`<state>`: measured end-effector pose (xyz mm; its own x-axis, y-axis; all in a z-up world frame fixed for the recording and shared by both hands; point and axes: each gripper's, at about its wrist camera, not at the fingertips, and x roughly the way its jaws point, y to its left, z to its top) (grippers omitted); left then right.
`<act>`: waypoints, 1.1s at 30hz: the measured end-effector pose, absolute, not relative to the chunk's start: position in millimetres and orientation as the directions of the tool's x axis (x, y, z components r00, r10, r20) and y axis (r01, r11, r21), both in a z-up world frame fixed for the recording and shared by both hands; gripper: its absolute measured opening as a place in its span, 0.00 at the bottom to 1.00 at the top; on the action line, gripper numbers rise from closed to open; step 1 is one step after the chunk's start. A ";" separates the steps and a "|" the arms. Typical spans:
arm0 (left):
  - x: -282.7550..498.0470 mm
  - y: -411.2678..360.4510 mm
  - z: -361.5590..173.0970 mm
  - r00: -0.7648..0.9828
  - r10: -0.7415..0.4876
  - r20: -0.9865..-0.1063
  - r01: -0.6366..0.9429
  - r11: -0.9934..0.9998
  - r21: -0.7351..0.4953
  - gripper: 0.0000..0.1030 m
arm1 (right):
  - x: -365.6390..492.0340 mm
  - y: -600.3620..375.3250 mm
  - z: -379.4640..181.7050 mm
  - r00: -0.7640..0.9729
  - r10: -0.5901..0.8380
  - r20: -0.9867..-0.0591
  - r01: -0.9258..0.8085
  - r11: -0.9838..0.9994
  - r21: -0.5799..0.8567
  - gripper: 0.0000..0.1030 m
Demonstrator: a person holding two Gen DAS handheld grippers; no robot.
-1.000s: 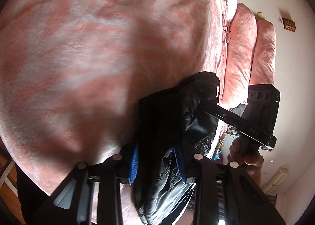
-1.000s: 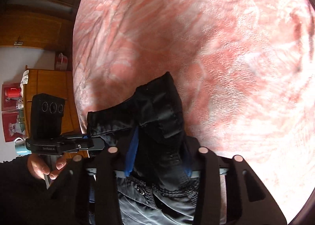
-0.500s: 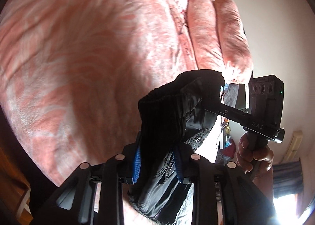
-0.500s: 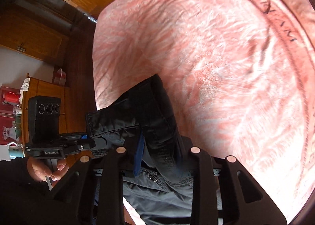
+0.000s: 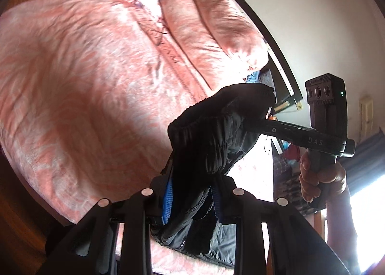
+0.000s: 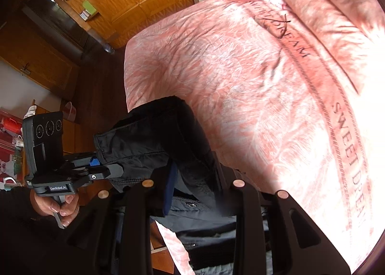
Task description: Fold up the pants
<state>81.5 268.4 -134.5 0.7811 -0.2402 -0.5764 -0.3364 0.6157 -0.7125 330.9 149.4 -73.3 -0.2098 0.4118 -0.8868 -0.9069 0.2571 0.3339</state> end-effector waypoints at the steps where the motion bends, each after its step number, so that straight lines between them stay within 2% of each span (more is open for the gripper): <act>1: 81.9 261.6 -127.3 0.781 -0.239 -0.577 -0.326 0.632 -0.703 0.26 | 329.7 141.9 -67.1 -0.201 0.420 -0.885 -0.907 0.261 0.330 0.26; 9: 79.7 213.0 -85.6 0.780 -0.238 -0.579 -0.256 0.723 -0.642 0.26 | 324.3 90.7 -37.1 -0.142 0.468 -0.872 -0.906 0.293 0.305 0.26; 33: 97.4 123.5 -42.1 0.748 -0.245 -0.617 -0.122 0.863 -0.490 0.26 | 333.6 -9.3 -17.1 -0.068 0.552 -0.831 -0.897 0.331 0.293 0.26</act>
<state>97.4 123.5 -42.1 0.7483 -0.2446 -0.6166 -0.1220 0.8630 -0.4903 333.6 -9.3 -17.1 -0.0680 0.5520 -0.8311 -0.8969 0.3309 0.2932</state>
